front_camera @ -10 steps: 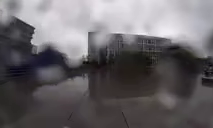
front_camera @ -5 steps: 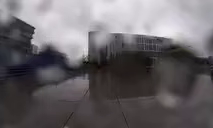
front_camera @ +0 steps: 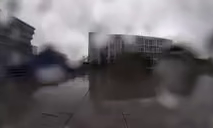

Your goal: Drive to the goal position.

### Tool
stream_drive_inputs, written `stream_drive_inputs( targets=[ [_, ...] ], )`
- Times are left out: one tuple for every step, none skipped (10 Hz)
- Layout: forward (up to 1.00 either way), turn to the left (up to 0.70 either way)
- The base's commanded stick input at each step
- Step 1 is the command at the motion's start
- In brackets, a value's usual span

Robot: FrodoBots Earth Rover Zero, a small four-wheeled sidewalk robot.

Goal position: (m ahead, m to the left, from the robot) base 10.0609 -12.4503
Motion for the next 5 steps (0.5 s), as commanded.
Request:
stream_drive_inputs(
  targets=[
    [1.00,0.00],
    [1.00,0.00],
    [1.00,0.00],
    [1.00,0.00],
    [1.00,0.00]
  ],
)
